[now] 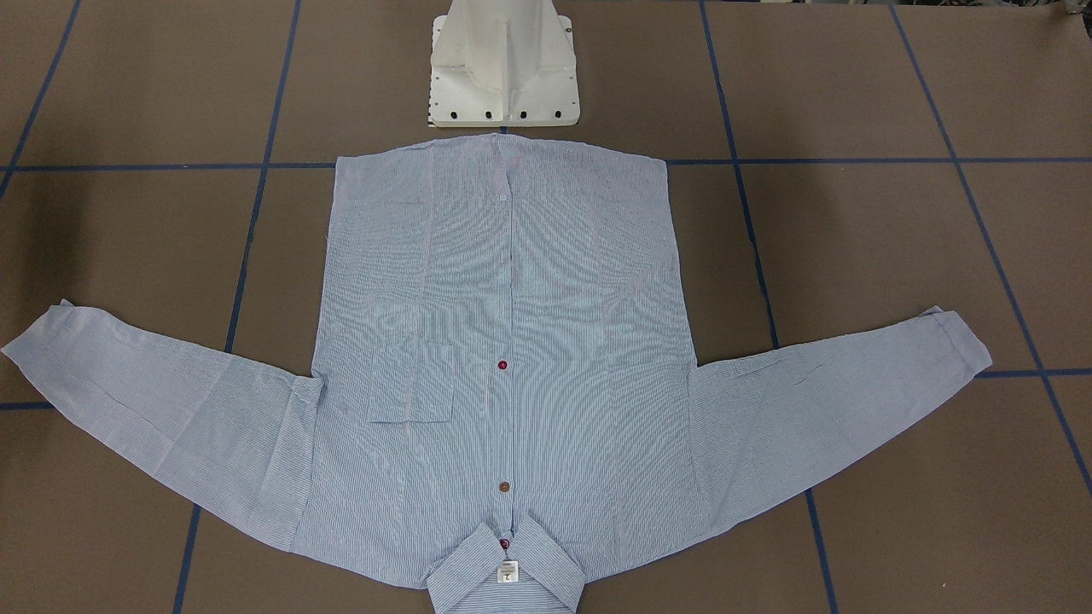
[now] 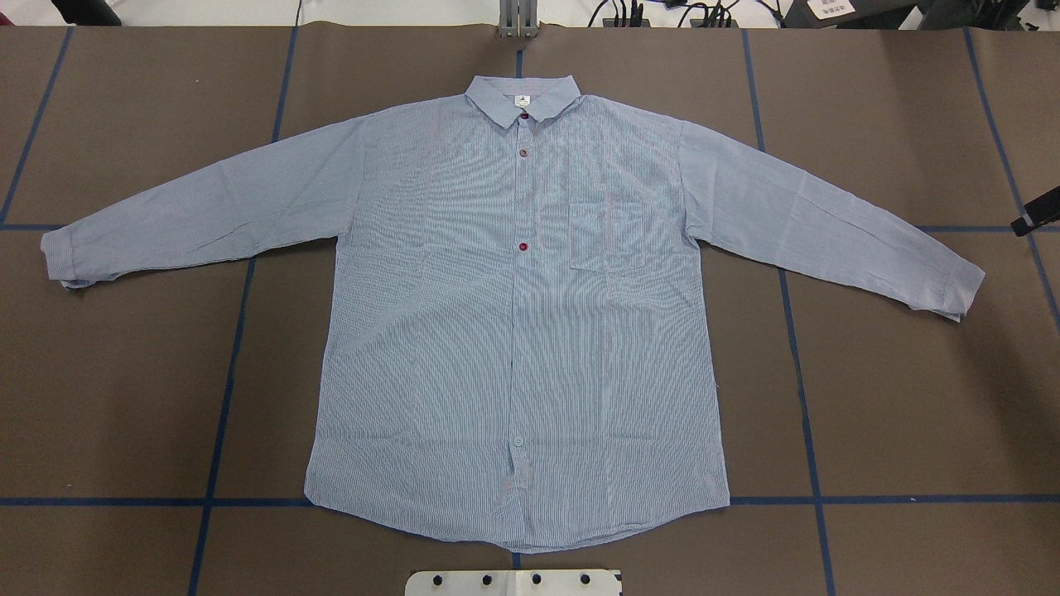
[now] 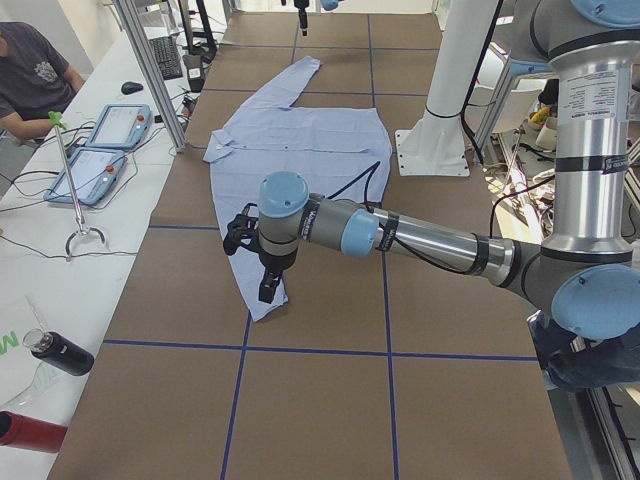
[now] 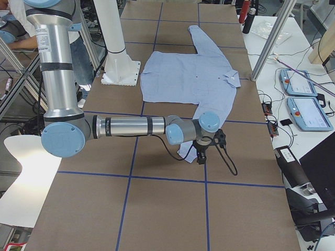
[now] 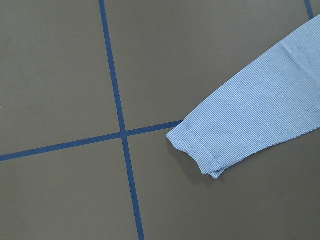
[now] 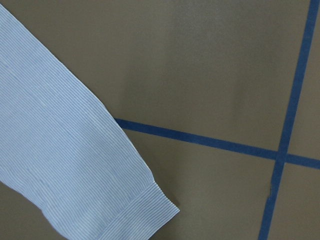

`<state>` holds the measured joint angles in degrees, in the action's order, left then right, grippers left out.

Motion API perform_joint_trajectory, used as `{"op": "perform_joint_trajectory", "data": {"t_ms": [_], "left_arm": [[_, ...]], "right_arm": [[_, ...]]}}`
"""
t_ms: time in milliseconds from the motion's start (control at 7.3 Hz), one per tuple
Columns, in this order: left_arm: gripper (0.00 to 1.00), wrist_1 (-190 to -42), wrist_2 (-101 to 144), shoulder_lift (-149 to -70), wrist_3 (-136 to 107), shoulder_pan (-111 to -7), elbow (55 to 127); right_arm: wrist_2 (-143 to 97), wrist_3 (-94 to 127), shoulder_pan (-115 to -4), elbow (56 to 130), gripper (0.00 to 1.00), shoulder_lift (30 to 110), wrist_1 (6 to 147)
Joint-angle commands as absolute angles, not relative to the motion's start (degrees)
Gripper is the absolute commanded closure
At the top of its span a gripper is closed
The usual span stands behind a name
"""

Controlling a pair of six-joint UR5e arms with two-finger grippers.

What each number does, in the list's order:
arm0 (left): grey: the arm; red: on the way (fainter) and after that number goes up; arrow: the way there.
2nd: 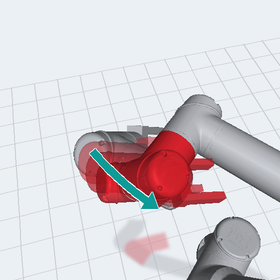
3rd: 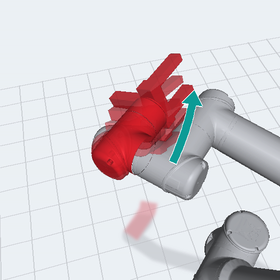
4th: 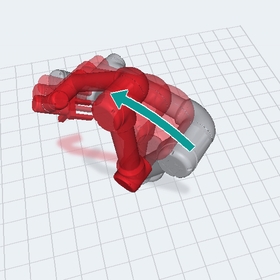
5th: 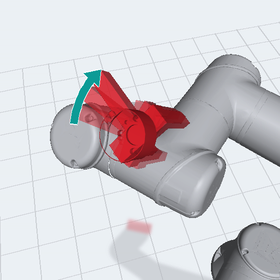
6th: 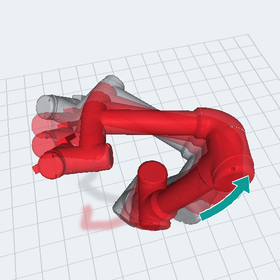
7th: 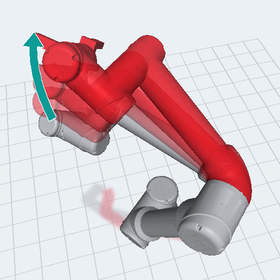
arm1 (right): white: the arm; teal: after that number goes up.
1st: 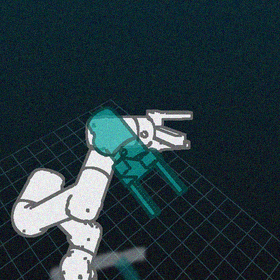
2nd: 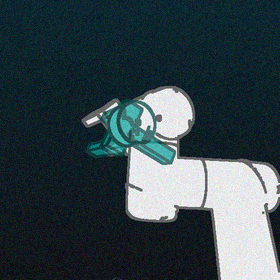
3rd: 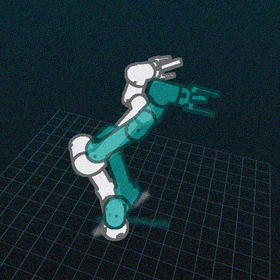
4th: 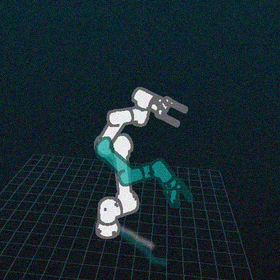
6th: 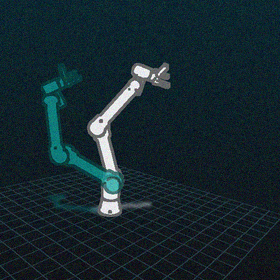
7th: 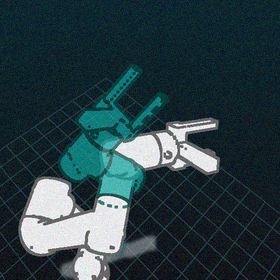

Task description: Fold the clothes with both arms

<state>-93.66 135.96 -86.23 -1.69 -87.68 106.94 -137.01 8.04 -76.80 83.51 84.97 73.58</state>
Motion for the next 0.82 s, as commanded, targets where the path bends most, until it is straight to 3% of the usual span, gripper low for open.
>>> {"op": "perform_joint_trajectory", "data": {"t_ms": [0, 685], "left_arm": [[0.0, -93.9, 137.9, -86.1, -1.7, -87.7, 106.8], [0.0, -93.9, 137.9, -86.1, -1.6, -87.7, 106.8]], "right_arm": [[-136.9, 8.4, -73.9, 79.5, 0.0, 83.4, 67.3], [-133.9, 4.8, -68.3, 77.0, 0.1, 81.2, 67.5]]}}
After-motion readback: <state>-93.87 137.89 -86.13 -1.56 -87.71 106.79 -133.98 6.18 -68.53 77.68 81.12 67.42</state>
